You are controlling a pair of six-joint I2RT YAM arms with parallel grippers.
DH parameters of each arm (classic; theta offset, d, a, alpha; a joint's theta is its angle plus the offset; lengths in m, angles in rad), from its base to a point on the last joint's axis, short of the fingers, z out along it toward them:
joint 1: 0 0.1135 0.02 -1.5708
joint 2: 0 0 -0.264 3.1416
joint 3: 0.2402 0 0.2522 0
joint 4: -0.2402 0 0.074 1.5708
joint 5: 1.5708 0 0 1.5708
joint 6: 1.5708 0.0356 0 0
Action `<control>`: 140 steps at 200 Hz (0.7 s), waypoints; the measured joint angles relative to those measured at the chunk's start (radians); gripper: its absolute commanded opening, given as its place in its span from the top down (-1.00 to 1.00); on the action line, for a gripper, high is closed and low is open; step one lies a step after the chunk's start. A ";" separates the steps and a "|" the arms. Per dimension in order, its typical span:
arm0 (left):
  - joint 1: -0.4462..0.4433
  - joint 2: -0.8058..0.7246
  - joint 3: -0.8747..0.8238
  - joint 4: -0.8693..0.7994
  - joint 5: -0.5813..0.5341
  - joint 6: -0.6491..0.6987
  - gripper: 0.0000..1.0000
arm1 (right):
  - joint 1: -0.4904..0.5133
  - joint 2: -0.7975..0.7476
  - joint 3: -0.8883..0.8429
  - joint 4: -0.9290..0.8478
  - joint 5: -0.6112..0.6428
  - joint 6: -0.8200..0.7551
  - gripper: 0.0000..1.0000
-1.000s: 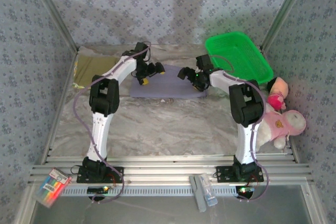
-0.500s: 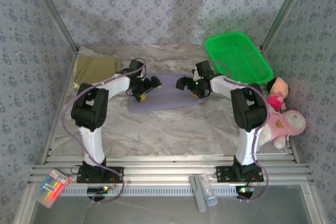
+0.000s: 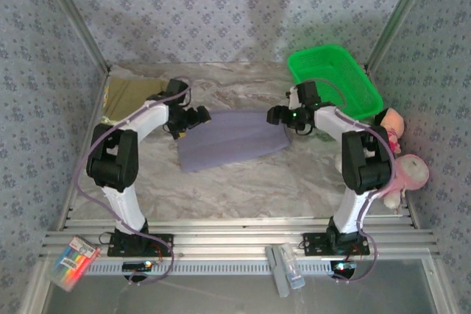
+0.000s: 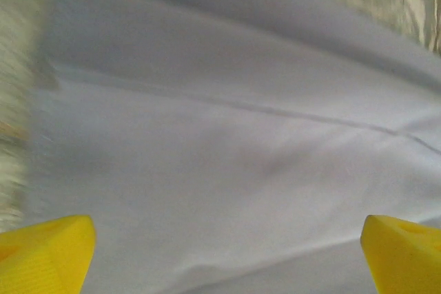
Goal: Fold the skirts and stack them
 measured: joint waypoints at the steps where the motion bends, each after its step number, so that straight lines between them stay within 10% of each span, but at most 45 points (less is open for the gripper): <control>1: 0.003 0.001 0.003 -0.003 -0.002 0.006 -0.85 | -0.003 0.004 0.006 -0.003 0.003 -0.002 -0.39; 112: 0.035 0.166 0.123 -0.094 -0.082 0.152 -0.13 | -0.016 0.188 0.190 -0.108 0.013 -0.209 -0.08; 140: 0.039 0.171 0.123 -0.090 -0.084 0.145 0.21 | -0.013 0.202 0.194 -0.111 0.012 -0.217 0.26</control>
